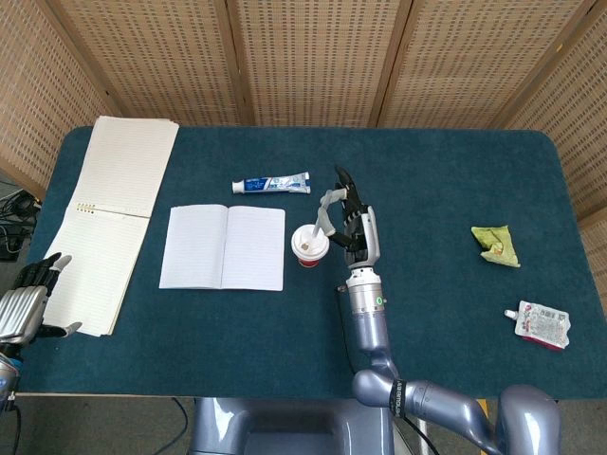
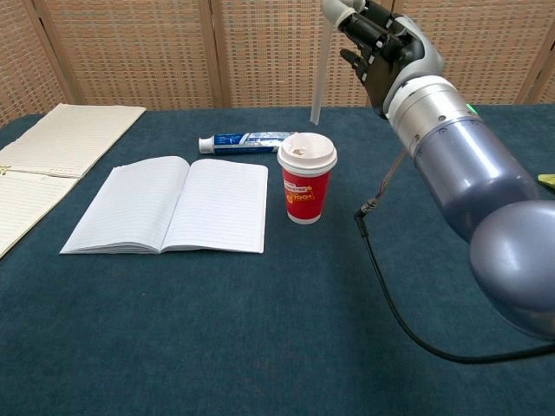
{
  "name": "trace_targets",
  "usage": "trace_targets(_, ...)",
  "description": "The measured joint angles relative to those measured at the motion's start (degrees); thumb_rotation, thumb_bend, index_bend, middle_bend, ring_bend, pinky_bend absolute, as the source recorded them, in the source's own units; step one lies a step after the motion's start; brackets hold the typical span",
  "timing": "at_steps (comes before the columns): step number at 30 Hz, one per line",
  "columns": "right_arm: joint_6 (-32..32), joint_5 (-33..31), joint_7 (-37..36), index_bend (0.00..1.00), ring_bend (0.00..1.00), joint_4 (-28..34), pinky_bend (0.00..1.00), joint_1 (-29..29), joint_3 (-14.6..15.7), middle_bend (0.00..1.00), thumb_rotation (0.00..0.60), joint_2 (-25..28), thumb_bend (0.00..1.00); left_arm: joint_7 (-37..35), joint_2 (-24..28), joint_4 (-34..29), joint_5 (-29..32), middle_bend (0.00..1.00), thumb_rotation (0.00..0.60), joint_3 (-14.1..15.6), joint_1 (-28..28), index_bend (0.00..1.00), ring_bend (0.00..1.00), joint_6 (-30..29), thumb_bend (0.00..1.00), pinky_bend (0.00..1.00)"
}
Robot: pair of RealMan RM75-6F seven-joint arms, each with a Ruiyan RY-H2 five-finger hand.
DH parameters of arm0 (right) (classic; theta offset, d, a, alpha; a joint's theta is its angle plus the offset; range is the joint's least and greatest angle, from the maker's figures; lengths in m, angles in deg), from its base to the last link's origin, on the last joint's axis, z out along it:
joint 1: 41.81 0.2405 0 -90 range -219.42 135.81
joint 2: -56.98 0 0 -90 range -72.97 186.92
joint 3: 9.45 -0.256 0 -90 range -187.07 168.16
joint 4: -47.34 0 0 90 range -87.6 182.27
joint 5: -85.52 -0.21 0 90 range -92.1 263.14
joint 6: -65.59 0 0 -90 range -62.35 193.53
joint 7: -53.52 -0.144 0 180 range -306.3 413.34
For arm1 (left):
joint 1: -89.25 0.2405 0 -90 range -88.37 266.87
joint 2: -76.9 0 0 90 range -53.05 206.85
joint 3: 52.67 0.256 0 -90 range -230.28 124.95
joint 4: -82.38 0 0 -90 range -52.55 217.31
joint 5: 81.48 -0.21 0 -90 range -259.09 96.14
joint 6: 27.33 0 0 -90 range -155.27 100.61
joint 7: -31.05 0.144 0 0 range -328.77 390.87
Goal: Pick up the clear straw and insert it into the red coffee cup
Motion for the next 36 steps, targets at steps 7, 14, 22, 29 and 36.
trace_targets(7, -0.06, -0.25, 0.01, 0.64, 0.0, 0.23, 0.0, -1.33, 0.55, 0.18, 0.6, -0.08, 0.57, 0.57, -0.1, -0.29, -0.32, 0.0, 0.6, 0.19, -0.15, 0.0, 0.0, -0.02, 0.07, 0.0)
trace_targets(14, -0.19, -0.13, 0.17, 0.64, 0.0, 0.96, 0.0, -2.0, 1.0, 0.18, 0.6, -0.45, 0.57, 0.85, -0.04, -0.55, -0.16, 0.0, 0.6, 0.21, -0.11, 0.0, 0.0, -0.16, 0.07, 0.0)
trace_targets(22, -0.41, 0.52, 1.12, 0.64, 0.0, 1.5, 0.0, -1.62, 0.79, 0.18, 0.6, -0.95, 0.57, 0.42, 0.07, -0.48, -0.03, 0.0, 0.6, 0.16, -0.1, 0.0, 0.0, -0.15, 0.06, 0.0)
trace_targets(29, -0.62, 0.74, 1.96, 0.64, 0.0, 1.99, 0.0, -1.44, 0.99, 0.18, 0.6, -1.64, 0.57, -0.24, 0.24, -0.39, -0.11, 0.0, 0.6, 0.17, -0.11, 0.0, 0.0, -0.09, 0.07, 0.0)
trace_targets(36, -1.27, 0.6, 2.18, 0.64, 0.0, 0.92, 0.0, -1.05, 0.92, 0.18, 0.6, -2.35, 0.57, -0.85, 0.47, -0.45, -0.18, 0.0, 0.6, 0.19, -0.1, 0.0, 0.0, -0.03, 0.07, 0.0)
